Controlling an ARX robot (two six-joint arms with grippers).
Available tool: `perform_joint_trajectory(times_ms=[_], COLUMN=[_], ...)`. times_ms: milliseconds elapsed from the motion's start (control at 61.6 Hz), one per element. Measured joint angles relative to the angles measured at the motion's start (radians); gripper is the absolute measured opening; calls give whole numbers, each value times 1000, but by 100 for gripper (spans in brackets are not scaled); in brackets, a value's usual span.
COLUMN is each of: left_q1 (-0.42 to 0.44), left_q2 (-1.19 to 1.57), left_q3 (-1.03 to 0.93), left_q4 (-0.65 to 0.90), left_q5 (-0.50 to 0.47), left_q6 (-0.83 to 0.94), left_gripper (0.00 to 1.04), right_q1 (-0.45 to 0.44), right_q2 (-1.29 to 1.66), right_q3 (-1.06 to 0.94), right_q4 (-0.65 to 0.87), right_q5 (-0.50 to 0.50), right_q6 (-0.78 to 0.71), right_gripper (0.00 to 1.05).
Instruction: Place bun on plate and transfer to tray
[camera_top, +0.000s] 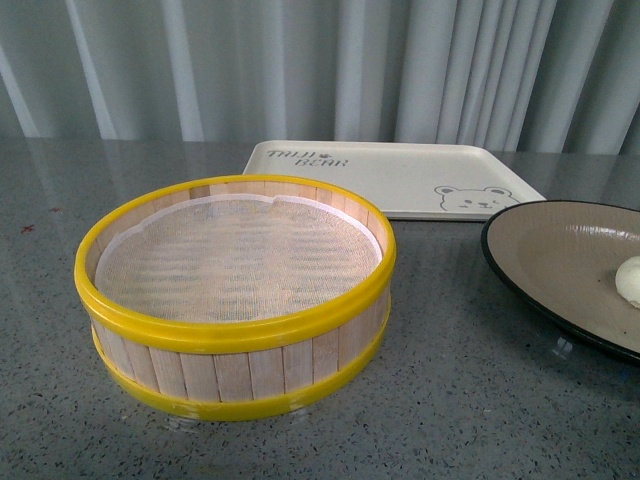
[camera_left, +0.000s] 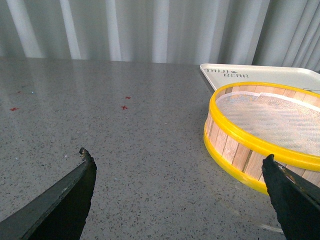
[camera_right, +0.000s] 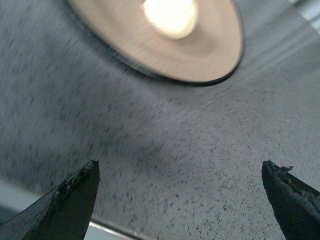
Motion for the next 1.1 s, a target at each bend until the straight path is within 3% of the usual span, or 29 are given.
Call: perform_joint_trajectory(times_ms=[65, 146, 325, 633, 795, 1103], left_q1=[0, 0, 0, 0, 0, 0], left_q2=[0, 0, 0, 0, 0, 0], left_q3=[0, 0, 0, 0, 0, 0], left_q4=[0, 0, 0, 0, 0, 0], left_q5=[0, 0, 0, 0, 0, 0], left_q6=[0, 0, 0, 0, 0, 0], left_gripper=[98, 98, 98, 98, 98, 98], right_q1=[-7, 34, 212, 402, 418, 372], right_q2=[6, 18, 195, 460, 555, 650], right_q3=[-10, -50, -90, -102, -102, -102], right_q4=[-42, 68, 409, 732, 826, 977], right_q5=[-34, -45, 39, 122, 166, 147], right_q6=[-232, -499, -720, -763, -761, -740], right_gripper=[96, 96, 96, 96, 96, 96])
